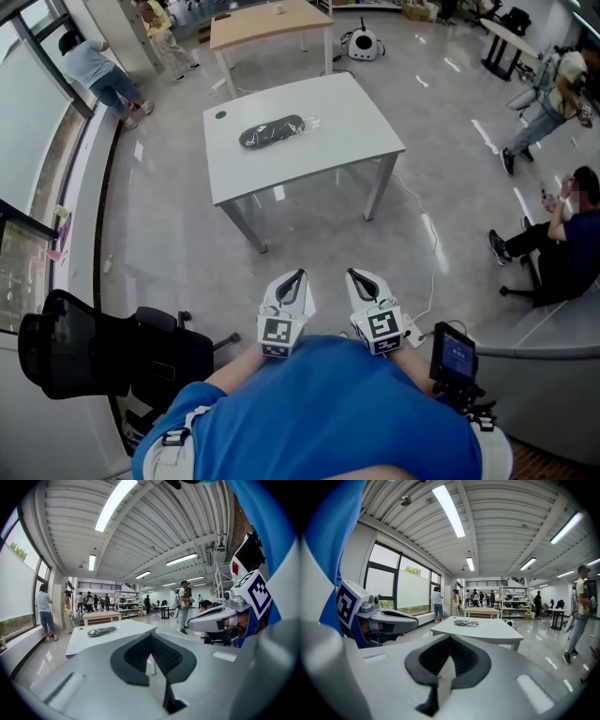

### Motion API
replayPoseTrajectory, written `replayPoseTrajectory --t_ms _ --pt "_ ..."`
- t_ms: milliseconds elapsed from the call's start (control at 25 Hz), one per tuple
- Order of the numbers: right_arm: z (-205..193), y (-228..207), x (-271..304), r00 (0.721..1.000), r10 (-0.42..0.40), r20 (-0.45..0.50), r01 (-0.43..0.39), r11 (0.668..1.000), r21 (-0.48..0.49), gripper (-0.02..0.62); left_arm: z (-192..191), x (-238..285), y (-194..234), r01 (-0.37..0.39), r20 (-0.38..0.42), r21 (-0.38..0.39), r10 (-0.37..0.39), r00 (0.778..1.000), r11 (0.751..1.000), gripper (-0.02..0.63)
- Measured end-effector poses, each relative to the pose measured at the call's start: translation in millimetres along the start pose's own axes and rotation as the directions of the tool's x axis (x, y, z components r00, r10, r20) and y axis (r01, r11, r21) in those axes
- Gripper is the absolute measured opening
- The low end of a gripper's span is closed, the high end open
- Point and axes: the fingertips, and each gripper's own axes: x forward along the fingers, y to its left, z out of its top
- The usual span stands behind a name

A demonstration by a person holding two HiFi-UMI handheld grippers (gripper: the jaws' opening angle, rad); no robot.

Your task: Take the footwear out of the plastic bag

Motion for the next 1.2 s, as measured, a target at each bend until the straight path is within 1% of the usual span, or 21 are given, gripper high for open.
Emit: replayPoseTrajectory --t_ms 240,400,560,800,920,1200 --pt "10.8 -22.3 14.7 0.999 0.029 0.024 -0.029 1.000 0.000 0.003 10.0 24.6 2.8 -0.027 -0.002 0.004 0.027 1.000 1.000 0.006" --pt "14.4 -22.9 21.1 0.999 0.043 0.025 -0.043 0.999 0.009 0.003 13.2 31.5 7.4 -0.035 -0.005 0.004 0.035 0.999 0.999 0.006" --pt "17.1 -21.4 20.1 0.998 0.058 0.030 -0.058 0.998 -0.004 0.003 14.5 33.3 4.4 -0.044 -0.004 0.003 0.044 0.999 0.999 0.006" --pt "6.7 -19.3 20.8 0.994 0.105 0.021 -0.105 0.994 0.001 0.003 4.0 34.6 -4.5 -0.073 -0.021 -0.016 0.073 0.997 0.997 0.006" --pt "2.4 -21.8 27.9 0.992 0.128 0.008 -0.128 0.992 0.014 0.003 -0.1 40.4 -1.4 -0.083 -0.039 -0.017 0.083 0.996 0.996 0.006" --pt "0.9 -36.6 59.1 0.989 0.146 -0.010 -0.146 0.989 0.022 0.003 -6.2 71.0 9.1 -0.052 -0.062 -0.019 0.051 0.997 0.998 0.006"
